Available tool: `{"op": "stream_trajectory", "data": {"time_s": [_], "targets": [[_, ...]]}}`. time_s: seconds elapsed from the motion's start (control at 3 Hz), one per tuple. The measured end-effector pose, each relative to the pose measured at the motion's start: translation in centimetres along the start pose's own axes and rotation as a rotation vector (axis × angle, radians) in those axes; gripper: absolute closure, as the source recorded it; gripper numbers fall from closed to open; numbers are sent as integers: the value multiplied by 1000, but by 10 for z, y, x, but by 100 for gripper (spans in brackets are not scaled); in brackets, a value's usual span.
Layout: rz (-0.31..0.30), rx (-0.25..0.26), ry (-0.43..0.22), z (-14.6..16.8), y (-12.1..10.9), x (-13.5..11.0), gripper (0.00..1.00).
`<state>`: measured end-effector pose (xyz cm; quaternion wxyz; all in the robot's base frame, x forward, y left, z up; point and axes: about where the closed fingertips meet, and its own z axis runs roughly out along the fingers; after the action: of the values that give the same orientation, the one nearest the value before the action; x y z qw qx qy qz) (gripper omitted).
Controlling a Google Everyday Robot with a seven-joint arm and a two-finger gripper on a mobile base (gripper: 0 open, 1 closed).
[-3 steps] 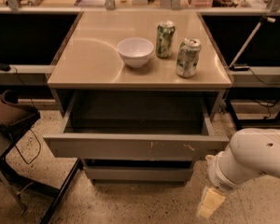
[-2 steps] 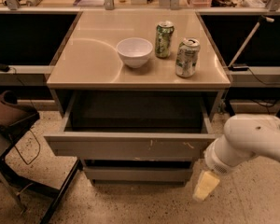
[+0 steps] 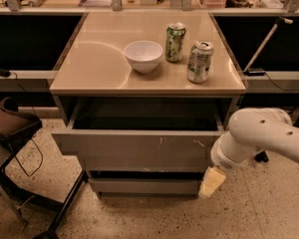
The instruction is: Close top drawer
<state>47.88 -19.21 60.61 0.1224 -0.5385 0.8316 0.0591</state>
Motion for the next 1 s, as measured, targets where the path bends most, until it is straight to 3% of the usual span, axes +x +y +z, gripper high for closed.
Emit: {"op": "stream_trajectory", "data": {"time_s": [0.33, 0.67, 1.0], "targets": [[0, 0, 0, -1, 2, 2, 0], [-44, 35, -31, -4, -29, -48, 0], [-52, 41, -36, -5, -33, -55, 0]]}}
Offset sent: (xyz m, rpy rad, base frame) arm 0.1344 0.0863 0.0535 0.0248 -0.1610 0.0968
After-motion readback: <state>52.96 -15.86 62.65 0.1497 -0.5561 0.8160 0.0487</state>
